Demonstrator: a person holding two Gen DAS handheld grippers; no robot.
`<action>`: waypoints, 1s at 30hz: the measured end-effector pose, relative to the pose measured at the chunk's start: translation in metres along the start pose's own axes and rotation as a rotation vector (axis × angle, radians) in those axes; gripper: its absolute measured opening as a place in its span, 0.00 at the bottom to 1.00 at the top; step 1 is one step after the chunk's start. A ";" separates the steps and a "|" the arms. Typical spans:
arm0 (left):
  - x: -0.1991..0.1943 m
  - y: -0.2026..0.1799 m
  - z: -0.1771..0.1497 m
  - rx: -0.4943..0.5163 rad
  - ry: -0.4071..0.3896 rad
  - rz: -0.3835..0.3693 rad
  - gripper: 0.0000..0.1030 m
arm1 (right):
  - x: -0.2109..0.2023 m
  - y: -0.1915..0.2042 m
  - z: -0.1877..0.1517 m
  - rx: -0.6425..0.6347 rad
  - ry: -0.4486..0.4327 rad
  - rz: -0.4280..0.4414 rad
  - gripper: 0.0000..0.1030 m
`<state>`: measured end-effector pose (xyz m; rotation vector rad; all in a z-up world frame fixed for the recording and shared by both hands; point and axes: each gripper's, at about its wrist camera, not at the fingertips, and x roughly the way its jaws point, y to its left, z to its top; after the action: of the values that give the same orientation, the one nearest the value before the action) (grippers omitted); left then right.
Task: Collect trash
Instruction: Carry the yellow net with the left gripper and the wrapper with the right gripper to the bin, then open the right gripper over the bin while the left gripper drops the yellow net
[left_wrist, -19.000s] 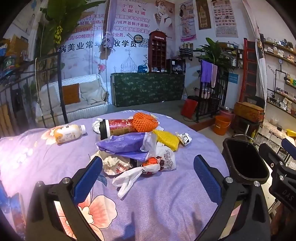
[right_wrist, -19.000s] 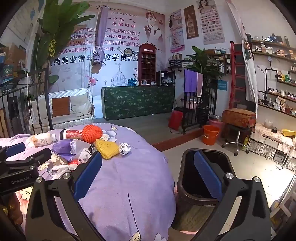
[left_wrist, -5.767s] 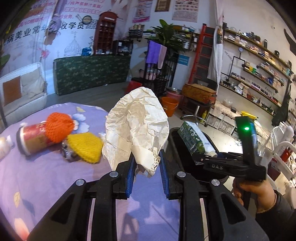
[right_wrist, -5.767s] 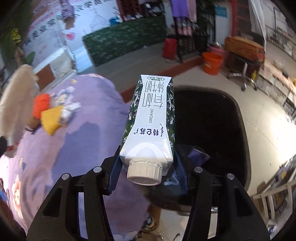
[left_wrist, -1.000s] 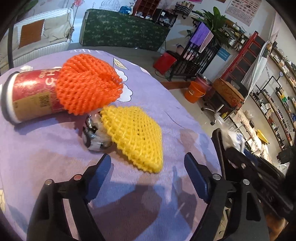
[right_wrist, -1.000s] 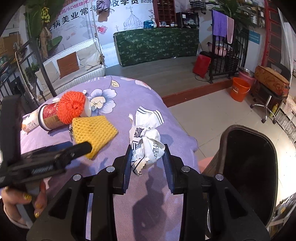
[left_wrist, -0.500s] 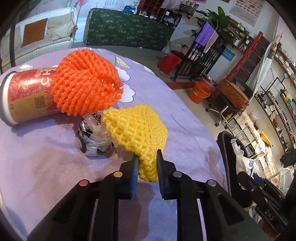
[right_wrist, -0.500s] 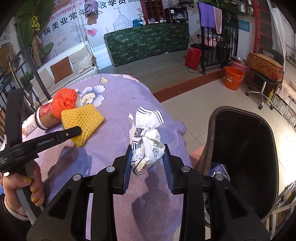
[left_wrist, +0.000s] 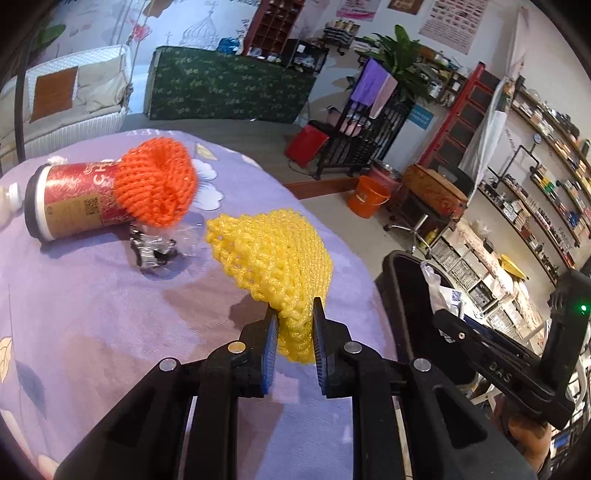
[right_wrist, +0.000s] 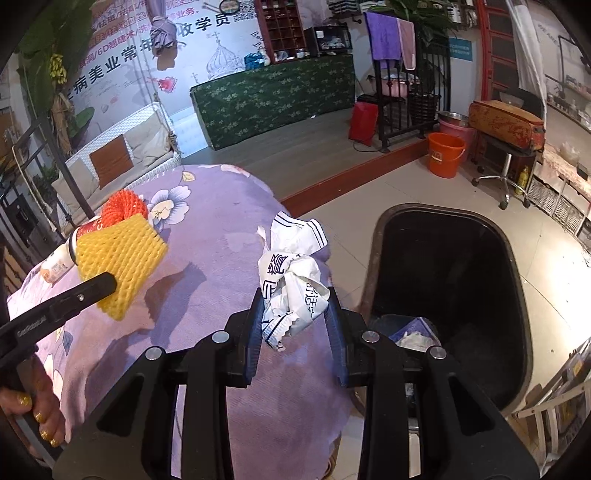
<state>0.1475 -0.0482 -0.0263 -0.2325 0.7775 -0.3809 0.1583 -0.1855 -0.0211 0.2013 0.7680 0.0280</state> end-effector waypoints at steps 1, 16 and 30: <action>-0.001 -0.005 -0.001 0.013 -0.003 -0.011 0.17 | -0.003 -0.005 -0.001 0.009 -0.003 -0.007 0.31; 0.019 -0.085 -0.025 0.216 0.065 -0.166 0.17 | -0.014 -0.100 -0.014 0.149 0.017 -0.192 0.31; 0.041 -0.118 -0.040 0.336 0.112 -0.192 0.17 | 0.054 -0.135 -0.022 0.203 0.131 -0.232 0.39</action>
<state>0.1160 -0.1750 -0.0398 0.0306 0.7908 -0.7025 0.1757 -0.3083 -0.0992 0.3039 0.9211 -0.2595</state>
